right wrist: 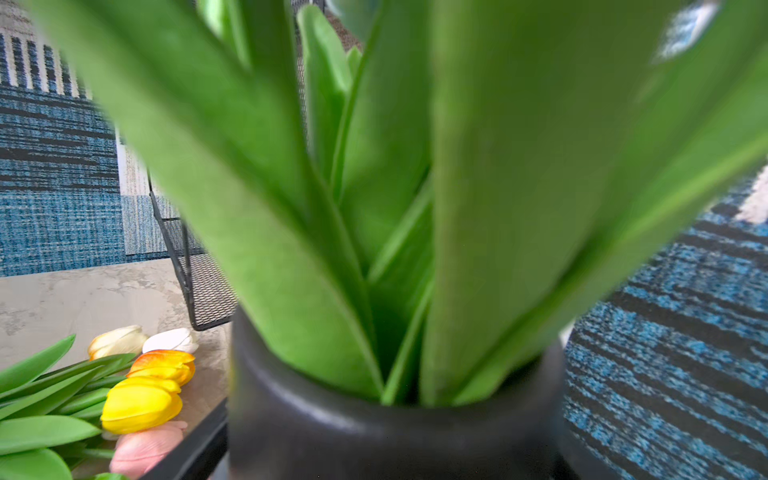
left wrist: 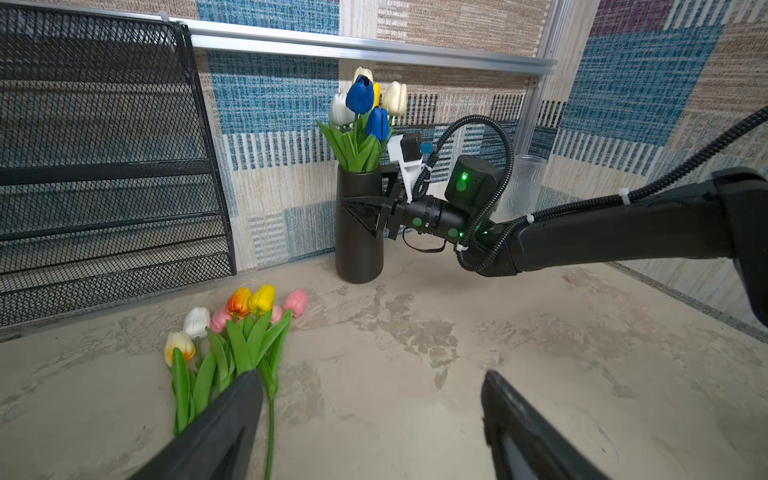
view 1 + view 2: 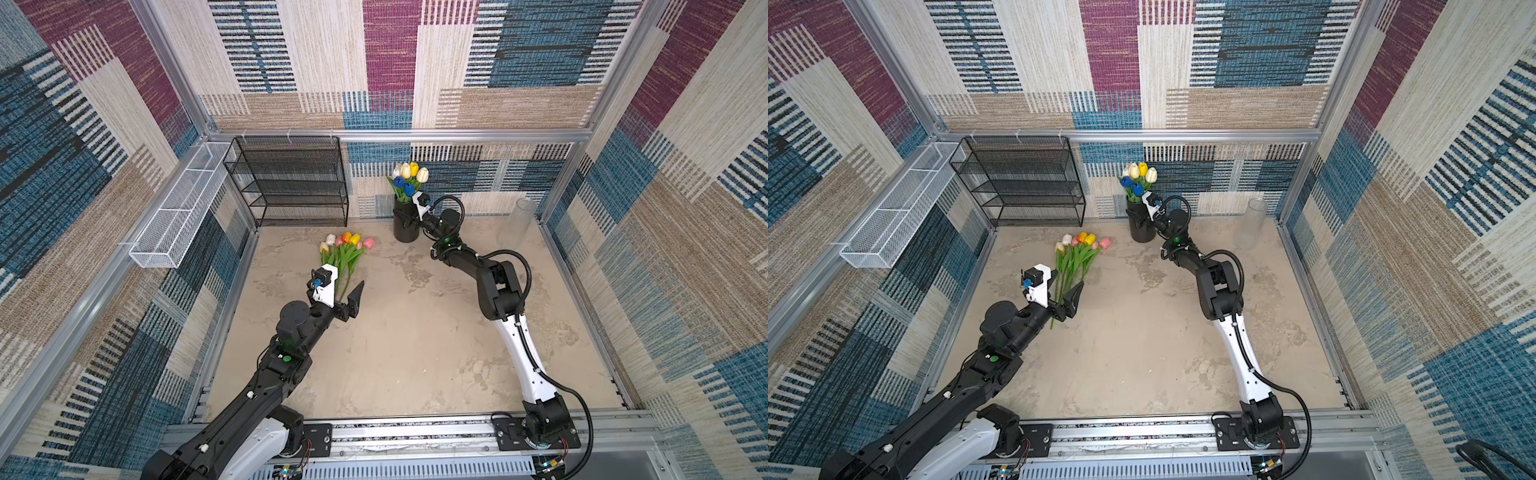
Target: Arrange the flowers into the vase
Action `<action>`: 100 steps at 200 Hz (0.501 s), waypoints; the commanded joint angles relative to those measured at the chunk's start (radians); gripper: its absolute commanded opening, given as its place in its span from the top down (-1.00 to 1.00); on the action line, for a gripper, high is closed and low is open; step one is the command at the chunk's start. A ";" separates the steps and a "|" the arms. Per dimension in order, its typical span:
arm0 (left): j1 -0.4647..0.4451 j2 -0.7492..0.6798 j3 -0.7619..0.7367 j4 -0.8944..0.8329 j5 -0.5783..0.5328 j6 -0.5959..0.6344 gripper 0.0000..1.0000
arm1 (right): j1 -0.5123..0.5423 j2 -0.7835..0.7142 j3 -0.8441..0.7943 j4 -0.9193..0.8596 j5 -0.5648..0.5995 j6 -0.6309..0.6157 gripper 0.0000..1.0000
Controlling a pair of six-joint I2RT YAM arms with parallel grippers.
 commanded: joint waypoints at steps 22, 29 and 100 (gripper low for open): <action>-0.001 -0.012 0.001 -0.001 -0.005 0.013 -0.72 | -0.007 0.006 0.044 -0.012 -0.015 -0.007 -0.76; -0.001 -0.011 0.003 0.000 -0.003 0.015 -0.72 | -0.009 0.001 0.044 -0.013 -0.017 -0.005 -0.80; -0.001 -0.009 0.012 0.003 0.003 0.010 -0.72 | -0.027 -0.173 -0.228 0.117 0.016 -0.001 -1.00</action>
